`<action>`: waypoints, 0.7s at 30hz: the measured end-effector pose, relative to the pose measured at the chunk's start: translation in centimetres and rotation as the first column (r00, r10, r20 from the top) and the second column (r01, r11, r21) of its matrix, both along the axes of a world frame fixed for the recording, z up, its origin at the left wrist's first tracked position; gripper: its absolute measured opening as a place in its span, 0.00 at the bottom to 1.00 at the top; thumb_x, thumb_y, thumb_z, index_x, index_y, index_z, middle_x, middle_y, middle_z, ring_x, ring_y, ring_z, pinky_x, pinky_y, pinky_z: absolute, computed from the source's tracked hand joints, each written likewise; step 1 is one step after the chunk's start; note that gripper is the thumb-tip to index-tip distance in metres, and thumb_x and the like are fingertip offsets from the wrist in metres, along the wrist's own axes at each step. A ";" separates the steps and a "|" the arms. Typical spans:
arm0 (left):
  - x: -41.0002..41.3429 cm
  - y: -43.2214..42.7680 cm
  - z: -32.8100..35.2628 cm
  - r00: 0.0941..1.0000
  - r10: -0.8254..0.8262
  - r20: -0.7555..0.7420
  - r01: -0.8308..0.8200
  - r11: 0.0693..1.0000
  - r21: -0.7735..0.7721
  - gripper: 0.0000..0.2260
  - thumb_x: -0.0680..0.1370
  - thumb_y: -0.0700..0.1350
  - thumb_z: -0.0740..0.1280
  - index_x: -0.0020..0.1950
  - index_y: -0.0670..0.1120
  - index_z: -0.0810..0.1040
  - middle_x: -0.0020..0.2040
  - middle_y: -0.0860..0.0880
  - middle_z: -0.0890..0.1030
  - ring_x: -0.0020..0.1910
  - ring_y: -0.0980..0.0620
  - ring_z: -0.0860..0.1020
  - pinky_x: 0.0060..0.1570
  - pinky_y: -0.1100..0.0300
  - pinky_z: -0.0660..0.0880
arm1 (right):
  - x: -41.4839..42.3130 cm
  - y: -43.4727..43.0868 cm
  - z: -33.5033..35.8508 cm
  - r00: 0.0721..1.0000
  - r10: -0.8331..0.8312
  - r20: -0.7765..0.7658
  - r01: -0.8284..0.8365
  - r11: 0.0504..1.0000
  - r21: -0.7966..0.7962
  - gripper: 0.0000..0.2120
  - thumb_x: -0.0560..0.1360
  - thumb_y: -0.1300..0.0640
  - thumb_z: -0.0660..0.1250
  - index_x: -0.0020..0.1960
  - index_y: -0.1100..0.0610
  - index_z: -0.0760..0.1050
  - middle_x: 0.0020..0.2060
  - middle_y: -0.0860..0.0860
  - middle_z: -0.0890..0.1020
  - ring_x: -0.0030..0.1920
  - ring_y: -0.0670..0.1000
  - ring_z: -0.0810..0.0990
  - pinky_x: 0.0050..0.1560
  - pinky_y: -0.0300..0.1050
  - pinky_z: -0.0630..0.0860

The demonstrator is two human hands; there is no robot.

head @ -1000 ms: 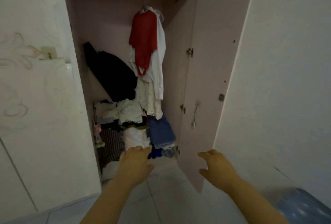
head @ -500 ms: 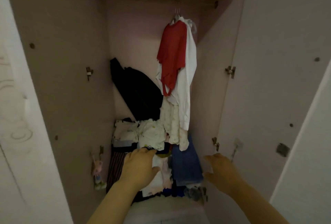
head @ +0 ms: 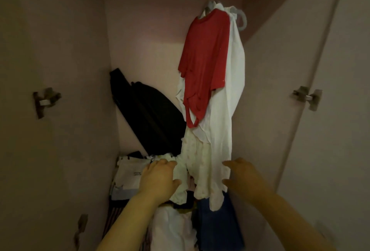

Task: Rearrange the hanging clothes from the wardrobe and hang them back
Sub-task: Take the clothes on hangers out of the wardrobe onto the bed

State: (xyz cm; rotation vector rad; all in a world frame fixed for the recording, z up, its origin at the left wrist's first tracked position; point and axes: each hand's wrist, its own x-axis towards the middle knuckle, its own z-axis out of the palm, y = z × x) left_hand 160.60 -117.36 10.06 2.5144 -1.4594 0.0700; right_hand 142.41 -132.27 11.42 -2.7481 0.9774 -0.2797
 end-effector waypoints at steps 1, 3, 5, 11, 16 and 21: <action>0.9 -1.4 0.3 1.000 -0.002 -0.006 0.002 1.000 -0.005 0.26 0.78 0.58 0.59 0.74 0.52 0.58 0.72 0.49 0.64 0.69 0.50 0.64 0.68 0.57 0.60 | 1.3 -1.2 0.4 1.000 0.014 0.000 -0.014 1.000 -0.015 0.27 0.78 0.47 0.61 0.74 0.50 0.57 0.67 0.52 0.68 0.63 0.49 0.70 0.62 0.36 0.65; 2.9 -3.9 1.0 1.000 0.005 0.001 -0.005 1.000 -0.025 0.26 0.78 0.58 0.58 0.74 0.53 0.58 0.71 0.50 0.65 0.68 0.50 0.64 0.67 0.57 0.61 | 3.9 -3.5 1.5 0.998 0.055 -0.005 -0.055 0.997 -0.051 0.27 0.78 0.46 0.61 0.75 0.49 0.57 0.68 0.51 0.67 0.64 0.50 0.69 0.63 0.39 0.66; 4.9 -6.5 1.6 0.999 0.023 0.036 -0.021 0.998 -0.058 0.25 0.78 0.58 0.58 0.74 0.53 0.59 0.70 0.52 0.66 0.67 0.51 0.65 0.65 0.57 0.62 | 6.7 -6.0 2.2 0.994 0.106 0.028 -0.104 0.991 -0.085 0.27 0.78 0.47 0.61 0.74 0.49 0.58 0.68 0.51 0.67 0.64 0.50 0.69 0.63 0.40 0.67; 9.6 -13.5 4.6 0.990 0.118 0.071 -0.108 0.985 -0.135 0.25 0.78 0.58 0.60 0.74 0.53 0.60 0.69 0.51 0.67 0.67 0.51 0.66 0.66 0.57 0.62 | 14.4 -12.7 5.3 0.950 0.285 0.127 -0.257 0.946 -0.199 0.25 0.77 0.51 0.64 0.72 0.51 0.63 0.66 0.52 0.70 0.63 0.50 0.69 0.64 0.39 0.65; 13.9 -17.7 8.0 0.974 0.190 0.126 -0.159 0.961 -0.225 0.26 0.77 0.58 0.61 0.74 0.54 0.59 0.69 0.51 0.67 0.67 0.50 0.65 0.65 0.56 0.61 | 20.2 -16.6 9.1 0.913 0.380 0.148 -0.323 0.894 -0.310 0.27 0.77 0.51 0.63 0.74 0.51 0.60 0.66 0.51 0.68 0.63 0.52 0.67 0.66 0.44 0.66; 18.5 -21.4 11.5 0.971 0.175 0.162 -0.105 0.923 -0.370 0.26 0.77 0.58 0.61 0.73 0.54 0.61 0.68 0.52 0.69 0.66 0.51 0.66 0.65 0.56 0.62 | 25.4 -18.1 14.2 0.859 0.459 0.229 -0.335 0.841 -0.425 0.27 0.77 0.52 0.63 0.74 0.49 0.59 0.66 0.49 0.66 0.64 0.51 0.64 0.65 0.42 0.62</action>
